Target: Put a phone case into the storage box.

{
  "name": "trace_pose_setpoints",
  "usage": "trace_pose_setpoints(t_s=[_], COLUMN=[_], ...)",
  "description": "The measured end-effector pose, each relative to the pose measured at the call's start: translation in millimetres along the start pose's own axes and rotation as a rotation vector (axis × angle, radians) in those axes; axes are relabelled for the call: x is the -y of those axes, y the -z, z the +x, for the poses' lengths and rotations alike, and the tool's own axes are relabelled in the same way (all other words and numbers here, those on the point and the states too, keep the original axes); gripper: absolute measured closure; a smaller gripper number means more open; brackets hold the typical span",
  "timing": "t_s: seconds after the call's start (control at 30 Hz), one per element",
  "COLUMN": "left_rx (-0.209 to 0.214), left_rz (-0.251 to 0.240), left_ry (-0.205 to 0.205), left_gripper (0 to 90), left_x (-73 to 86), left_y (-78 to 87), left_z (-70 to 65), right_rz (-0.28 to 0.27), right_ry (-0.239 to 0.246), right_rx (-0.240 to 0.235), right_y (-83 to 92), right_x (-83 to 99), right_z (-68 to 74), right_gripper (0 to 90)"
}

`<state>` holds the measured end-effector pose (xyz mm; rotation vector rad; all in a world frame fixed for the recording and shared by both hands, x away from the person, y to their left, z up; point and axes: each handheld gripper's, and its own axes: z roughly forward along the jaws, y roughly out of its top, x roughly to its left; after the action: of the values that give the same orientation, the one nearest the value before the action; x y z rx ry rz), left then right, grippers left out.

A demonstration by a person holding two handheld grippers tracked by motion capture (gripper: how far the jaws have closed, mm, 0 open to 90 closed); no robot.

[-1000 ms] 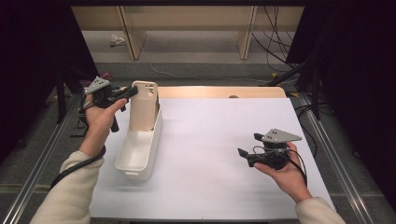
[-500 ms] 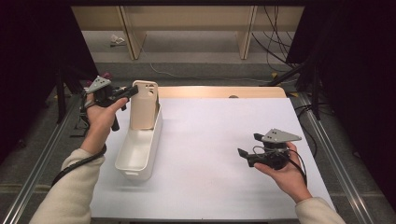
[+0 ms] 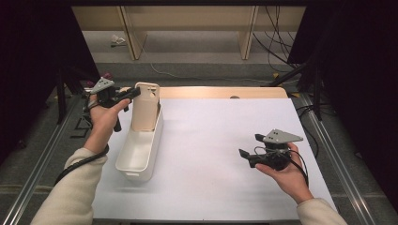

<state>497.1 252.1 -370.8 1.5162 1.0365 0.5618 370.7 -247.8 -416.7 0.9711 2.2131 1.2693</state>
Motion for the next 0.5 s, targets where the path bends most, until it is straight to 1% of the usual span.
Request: trace_pose_setpoints(t_s=[0.5], left_rx=[-0.005], left_rz=[0.013], left_ry=[0.006], left_gripper=[81.4], left_x=[7.1], left_y=[-8.3], left_z=[4.4], right_rz=[0.001], right_ry=[0.002], right_rx=[-0.002], right_y=[-0.4], right_x=[0.1], right_z=[0.1], right_gripper=[16.3])
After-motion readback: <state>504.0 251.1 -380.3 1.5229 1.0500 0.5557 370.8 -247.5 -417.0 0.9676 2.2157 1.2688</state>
